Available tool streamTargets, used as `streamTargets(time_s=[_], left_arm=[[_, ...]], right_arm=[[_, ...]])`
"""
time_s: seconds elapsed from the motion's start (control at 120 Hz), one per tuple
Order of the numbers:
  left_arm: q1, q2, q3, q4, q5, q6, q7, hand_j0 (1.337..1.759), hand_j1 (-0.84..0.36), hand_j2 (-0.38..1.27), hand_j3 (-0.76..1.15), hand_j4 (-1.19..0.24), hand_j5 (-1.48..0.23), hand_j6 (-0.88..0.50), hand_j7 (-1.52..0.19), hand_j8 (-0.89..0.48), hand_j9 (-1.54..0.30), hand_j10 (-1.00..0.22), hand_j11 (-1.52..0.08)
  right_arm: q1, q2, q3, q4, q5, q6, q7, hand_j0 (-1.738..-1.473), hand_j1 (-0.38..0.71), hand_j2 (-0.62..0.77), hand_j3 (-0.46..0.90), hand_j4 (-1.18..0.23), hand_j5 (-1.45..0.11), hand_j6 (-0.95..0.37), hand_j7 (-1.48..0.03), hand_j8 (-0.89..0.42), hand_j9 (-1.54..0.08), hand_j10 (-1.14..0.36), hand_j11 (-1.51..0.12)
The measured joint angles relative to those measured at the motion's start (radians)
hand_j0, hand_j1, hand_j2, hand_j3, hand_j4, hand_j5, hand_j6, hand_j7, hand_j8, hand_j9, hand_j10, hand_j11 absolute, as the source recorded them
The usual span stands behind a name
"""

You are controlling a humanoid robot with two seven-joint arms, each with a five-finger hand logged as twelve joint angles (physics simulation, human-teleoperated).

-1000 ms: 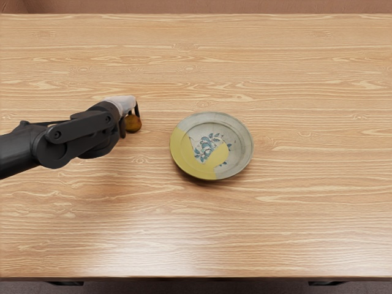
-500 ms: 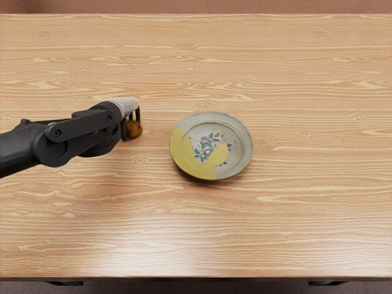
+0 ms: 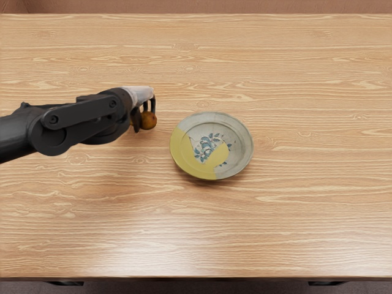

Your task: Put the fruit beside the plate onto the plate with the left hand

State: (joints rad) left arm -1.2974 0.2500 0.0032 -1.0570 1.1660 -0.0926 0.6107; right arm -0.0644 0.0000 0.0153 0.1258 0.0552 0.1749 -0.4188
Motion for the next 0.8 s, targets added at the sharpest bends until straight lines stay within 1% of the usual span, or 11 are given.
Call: streamTargets(time_s=[0.042, 0.05, 0.083, 0.225, 0.275, 0.308, 0.342, 0.442, 0.6, 0.75, 0.8], left_arm=[[-0.023, -0.001, -0.001, -0.011, -0.01, -0.005, 0.0, 1.656, -0.35, 0.4, -0.02, -0.61, -0.96, -0.59, -0.96, -0.63, -0.96, -0.72, -0.96], [-0.029, -0.001, -0.001, -0.013, -0.013, -0.007, 0.0, 1.656, -0.34, 0.43, -0.02, -0.61, -0.96, -0.58, -0.96, -0.62, -0.96, -0.72, -0.96], [-0.038, -0.008, -0.002, -0.019, -0.019, -0.011, 0.0, 1.656, -0.34, 0.41, -0.02, -0.61, -0.96, -0.59, -0.95, -0.63, -0.96, -0.72, -0.96], [-0.04, -0.022, -0.022, -0.048, -0.041, -0.03, 0.0, 1.657, -0.36, 0.47, -0.01, -0.61, -0.96, -0.59, -0.95, -0.64, -0.95, -0.72, -0.96], [-0.045, -0.01, -0.038, -0.072, -0.052, -0.044, 0.0, 1.657, -0.37, 0.48, -0.01, -0.61, -0.96, -0.59, -0.95, -0.64, -0.95, -0.72, -0.95], [-0.049, -0.009, -0.046, -0.088, -0.056, -0.049, 0.0, 1.657, -0.36, 0.46, -0.01, -0.61, -0.96, -0.59, -0.95, -0.64, -0.95, -0.72, -0.95], [-0.055, -0.008, -0.053, -0.108, -0.06, -0.053, 0.0, 1.657, -0.36, 0.47, -0.01, -0.62, -0.96, -0.59, -0.95, -0.64, -0.95, -0.72, -0.95], [-0.06, -0.023, -0.069, -0.145, -0.066, -0.062, 0.0, 1.657, -0.37, 0.48, 0.0, -0.61, -0.96, -0.59, -0.95, -0.64, -0.95, -0.72, -0.95], [-0.062, -0.057, -0.081, -0.168, -0.071, -0.074, 0.0, 1.657, -0.37, 0.49, 0.0, -0.61, -0.96, -0.59, -0.95, -0.64, -0.95, -0.72, -0.95], [-0.06, -0.111, -0.086, -0.172, -0.072, -0.077, 0.0, 1.657, -0.39, 0.55, 0.0, -0.61, -0.96, -0.59, -0.95, -0.66, -0.95, -0.72, -0.95], [-0.053, -0.113, -0.086, -0.171, -0.071, -0.076, 0.0, 1.657, -0.38, 0.53, 0.0, -0.61, -0.96, -0.6, -0.95, -0.67, -0.95, -0.72, -0.95]], right_arm=[[0.0, 0.0, 0.0, 0.0, 0.0, 0.0, 0.0, -1.658, -0.35, 0.0, 0.0, 0.0, 0.0, 0.0, 0.0, 0.0, 0.0, 0.0, 0.0], [0.0, 0.0, 0.0, 0.0, 0.0, 0.0, 0.0, -1.658, -0.35, 0.0, 0.0, 0.0, 0.0, 0.0, 0.0, 0.0, 0.0, 0.0, 0.0], [0.0, 0.0, 0.0, 0.0, 0.0, 0.0, 0.0, -1.658, -0.35, 0.0, 0.0, 0.0, 0.0, 0.0, 0.0, 0.0, 0.0, 0.0, 0.0], [0.0, 0.0, 0.0, 0.0, 0.0, 0.0, 0.0, -1.658, -0.35, 0.0, 0.0, 0.0, 0.0, 0.0, 0.0, 0.0, 0.0, 0.0, 0.0], [0.0, 0.0, 0.0, 0.0, 0.0, 0.0, 0.0, -1.658, -0.35, 0.0, 0.0, 0.0, 0.0, 0.0, 0.0, 0.0, 0.0, 0.0, 0.0], [0.0, 0.0, 0.0, 0.0, 0.0, 0.0, 0.0, -1.658, -0.35, 0.0, 0.0, 0.0, 0.0, 0.0, 0.0, 0.0, 0.0, 0.0, 0.0], [0.0, 0.0, 0.0, 0.0, 0.0, 0.0, 0.0, -1.658, -0.35, 0.0, 0.0, 0.0, 0.0, 0.0, 0.0, 0.0, 0.0, 0.0, 0.0], [0.0, 0.0, 0.0, 0.0, 0.0, 0.0, 0.0, -1.658, -0.35, 0.0, 0.0, 0.0, 0.0, 0.0, 0.0, 0.0, 0.0, 0.0, 0.0], [0.0, 0.0, 0.0, 0.0, 0.0, 0.0, 0.0, -1.658, -0.35, 0.0, 0.0, 0.0, 0.0, 0.0, 0.0, 0.0, 0.0, 0.0, 0.0], [0.0, 0.0, 0.0, 0.0, 0.0, 0.0, 0.0, -1.658, -0.35, 0.0, 0.0, 0.0, 0.0, 0.0, 0.0, 0.0, 0.0, 0.0, 0.0], [0.0, 0.0, 0.0, 0.0, 0.0, 0.0, 0.0, -1.658, -0.35, 0.0, 0.0, 0.0, 0.0, 0.0, 0.0, 0.0, 0.0, 0.0, 0.0]])
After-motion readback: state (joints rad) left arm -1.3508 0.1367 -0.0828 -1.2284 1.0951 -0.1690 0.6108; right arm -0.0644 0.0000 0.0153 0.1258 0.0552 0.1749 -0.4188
